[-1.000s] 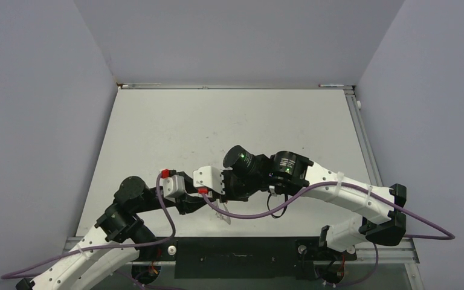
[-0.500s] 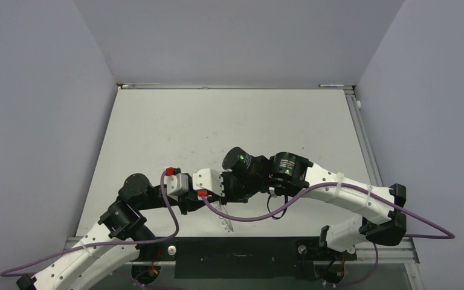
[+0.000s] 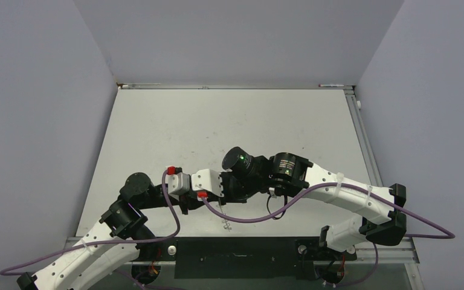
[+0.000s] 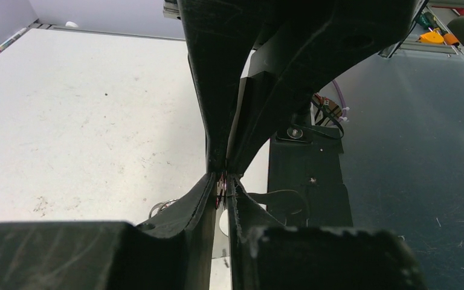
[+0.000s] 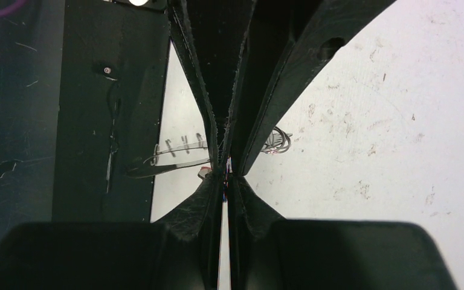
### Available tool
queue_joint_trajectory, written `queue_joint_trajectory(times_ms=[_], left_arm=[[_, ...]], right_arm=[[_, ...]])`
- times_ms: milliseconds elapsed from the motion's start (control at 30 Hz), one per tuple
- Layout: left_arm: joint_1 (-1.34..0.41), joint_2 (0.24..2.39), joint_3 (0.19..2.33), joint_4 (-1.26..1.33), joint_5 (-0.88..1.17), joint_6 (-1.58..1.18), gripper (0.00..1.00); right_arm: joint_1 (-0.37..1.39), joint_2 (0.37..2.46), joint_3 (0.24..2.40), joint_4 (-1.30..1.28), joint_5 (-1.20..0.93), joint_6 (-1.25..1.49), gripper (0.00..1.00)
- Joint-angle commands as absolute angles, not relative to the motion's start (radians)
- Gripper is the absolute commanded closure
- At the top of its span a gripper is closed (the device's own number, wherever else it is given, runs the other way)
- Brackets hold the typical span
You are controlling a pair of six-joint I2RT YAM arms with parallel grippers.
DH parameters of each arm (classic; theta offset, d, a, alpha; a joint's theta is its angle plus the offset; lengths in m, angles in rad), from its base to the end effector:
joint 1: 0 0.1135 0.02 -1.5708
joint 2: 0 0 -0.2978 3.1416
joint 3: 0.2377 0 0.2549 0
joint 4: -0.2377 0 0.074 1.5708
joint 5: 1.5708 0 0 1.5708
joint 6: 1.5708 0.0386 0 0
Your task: Put the keys on the keyring
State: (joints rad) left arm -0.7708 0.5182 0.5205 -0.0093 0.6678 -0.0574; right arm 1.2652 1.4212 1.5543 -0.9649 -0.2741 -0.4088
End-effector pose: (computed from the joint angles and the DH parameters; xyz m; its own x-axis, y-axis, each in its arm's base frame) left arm 0.0645 -0.0960 0.3209 -0.0619 -0.0027 -0.9981 0.9893 0.1319 -0.0617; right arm 0.0767 0.2779 0.4182 0.1827 -0.6928 -0.6976 -0.9811 -0.1740 -0.0842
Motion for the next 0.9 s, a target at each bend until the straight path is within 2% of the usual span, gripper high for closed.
queue_joint_trajectory(times_ms=[0, 67, 233, 367, 500, 633, 867], left_arm=[[-0.767, 0.527, 0.551, 0.031, 0.678, -0.064, 0.94], [-0.767, 0.528, 0.552, 0.028, 0.677, -0.064, 1.0], [-0.767, 0.506, 0.561, 0.007, 0.654, -0.05, 1.0], [-0.766, 0.478, 0.56, 0.002, 0.63, -0.042, 1.0], [-0.765, 0.451, 0.556, 0.002, 0.613, -0.036, 1.0], [-0.763, 0.431, 0.554, 0.005, 0.607, -0.035, 1.0], [-0.757, 0.401, 0.547, 0.02, 0.6, -0.038, 1.0]], right_arm=[[1.279, 1.404, 1.566, -0.871, -0.311, -0.418, 0.95], [1.279, 1.406, 1.56, -0.866, -0.313, -0.416, 0.95], [1.279, 1.368, 1.523, -0.817, -0.307, -0.406, 0.94], [1.279, 1.299, 1.465, -0.737, -0.273, -0.388, 0.63], [1.277, 1.215, 1.402, -0.642, -0.244, -0.376, 0.51], [1.27, 1.115, 1.319, -0.527, -0.212, -0.356, 0.47], [1.253, 0.961, 1.108, -0.285, -0.226, -0.288, 0.46]])
